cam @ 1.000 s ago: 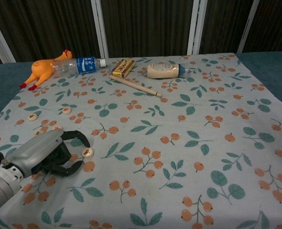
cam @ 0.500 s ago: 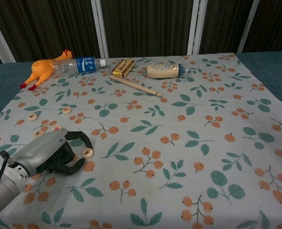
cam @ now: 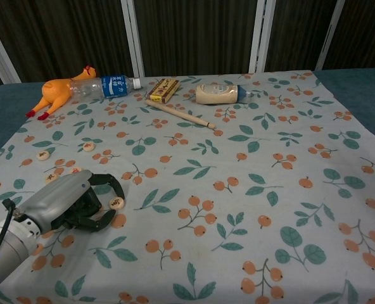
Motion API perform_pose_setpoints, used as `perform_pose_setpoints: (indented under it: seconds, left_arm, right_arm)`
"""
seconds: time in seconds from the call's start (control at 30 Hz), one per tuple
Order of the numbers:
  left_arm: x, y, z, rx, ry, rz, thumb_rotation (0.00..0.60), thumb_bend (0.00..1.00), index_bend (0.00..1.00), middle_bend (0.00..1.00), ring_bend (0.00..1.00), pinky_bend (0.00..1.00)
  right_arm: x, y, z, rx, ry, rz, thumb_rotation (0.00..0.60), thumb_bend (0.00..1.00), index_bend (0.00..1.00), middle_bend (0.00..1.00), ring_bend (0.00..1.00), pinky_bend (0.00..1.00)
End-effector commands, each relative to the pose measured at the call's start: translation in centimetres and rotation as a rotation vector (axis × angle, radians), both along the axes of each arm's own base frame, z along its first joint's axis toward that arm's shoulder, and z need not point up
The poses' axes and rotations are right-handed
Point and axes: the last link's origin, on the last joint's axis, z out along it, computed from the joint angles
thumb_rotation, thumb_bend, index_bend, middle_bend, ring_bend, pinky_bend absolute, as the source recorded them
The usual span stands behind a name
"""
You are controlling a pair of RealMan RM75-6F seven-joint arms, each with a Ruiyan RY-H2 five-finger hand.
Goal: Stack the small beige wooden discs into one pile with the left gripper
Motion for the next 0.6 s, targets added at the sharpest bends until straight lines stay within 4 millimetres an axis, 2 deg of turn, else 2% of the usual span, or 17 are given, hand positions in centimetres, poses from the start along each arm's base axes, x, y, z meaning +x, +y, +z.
perform_pose_setpoints:
  seconds: [0.03,0.33,0.43,0.6]
  left_arm:
    - [0.1,0.0,0.0,0.000,-0.002,-0.001,0.600,0.40,0.45,1.00,1.00,1.00]
    - [0.0,0.7,1.4,0.047,-0.028,0.000,0.600,0.40,0.51,1.00,1.00,1.00]
    - [-0.5,1.8,2.8,0.096,-0.026,0.014,0.600,0.40,0.51,1.00,1.00,1.00]
    - [-2.8,4.3,5.3,0.160,0.011,0.098,0.600,0.40,0.51,1.00,1.00,1.00]
  right_arm:
    - [0.0,0.0,0.0,0.000,0.000,0.001,0.600,0.16,0.00,0.00,0.00,0.00]
    - [0.0,0.0,0.0,0.001,0.003,-0.002,0.600,0.16,0.00,0.00,0.00,0.00]
    - [0.0,0.0,0.0,-0.001,0.001,-0.002,0.600,0.16,0.00,0.00,0.00,0.00]
    - [0.0,0.0,0.0,-0.002,0.002,-0.004,0.600,0.16,0.00,0.00,0.00,0.00]
